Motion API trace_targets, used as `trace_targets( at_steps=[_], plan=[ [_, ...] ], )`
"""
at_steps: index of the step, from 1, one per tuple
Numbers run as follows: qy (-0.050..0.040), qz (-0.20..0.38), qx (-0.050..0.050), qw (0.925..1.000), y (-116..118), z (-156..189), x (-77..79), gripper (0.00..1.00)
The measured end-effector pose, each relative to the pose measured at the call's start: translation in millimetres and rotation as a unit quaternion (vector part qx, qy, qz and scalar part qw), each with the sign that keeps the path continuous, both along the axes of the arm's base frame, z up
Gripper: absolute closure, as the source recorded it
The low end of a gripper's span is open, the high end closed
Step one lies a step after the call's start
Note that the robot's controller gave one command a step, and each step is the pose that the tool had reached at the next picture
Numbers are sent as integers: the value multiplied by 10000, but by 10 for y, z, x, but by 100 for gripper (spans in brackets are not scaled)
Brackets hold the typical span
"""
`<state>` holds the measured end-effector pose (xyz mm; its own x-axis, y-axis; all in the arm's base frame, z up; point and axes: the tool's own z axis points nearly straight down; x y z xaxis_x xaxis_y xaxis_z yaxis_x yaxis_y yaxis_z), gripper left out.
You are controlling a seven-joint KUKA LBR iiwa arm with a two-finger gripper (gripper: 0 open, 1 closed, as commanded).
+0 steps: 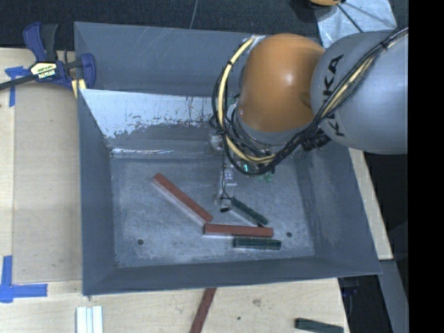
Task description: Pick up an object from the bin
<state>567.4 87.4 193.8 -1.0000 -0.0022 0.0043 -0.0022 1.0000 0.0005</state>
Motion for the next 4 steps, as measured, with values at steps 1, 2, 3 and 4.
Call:
trace_targets(
  at_steps=[1, 2, 3, 4],
  plan=[
    [-39, -9, 3, 10000, -4, 40, 18, 0],
    [-66, 5, 7, 10000, -3, 0, 22, 0],
    [-9, 45, -2, 10000, -22, -468, -55, 0],
    [-84, 127, 6, 9999, 26, -817, -7, 0]
  ],
)
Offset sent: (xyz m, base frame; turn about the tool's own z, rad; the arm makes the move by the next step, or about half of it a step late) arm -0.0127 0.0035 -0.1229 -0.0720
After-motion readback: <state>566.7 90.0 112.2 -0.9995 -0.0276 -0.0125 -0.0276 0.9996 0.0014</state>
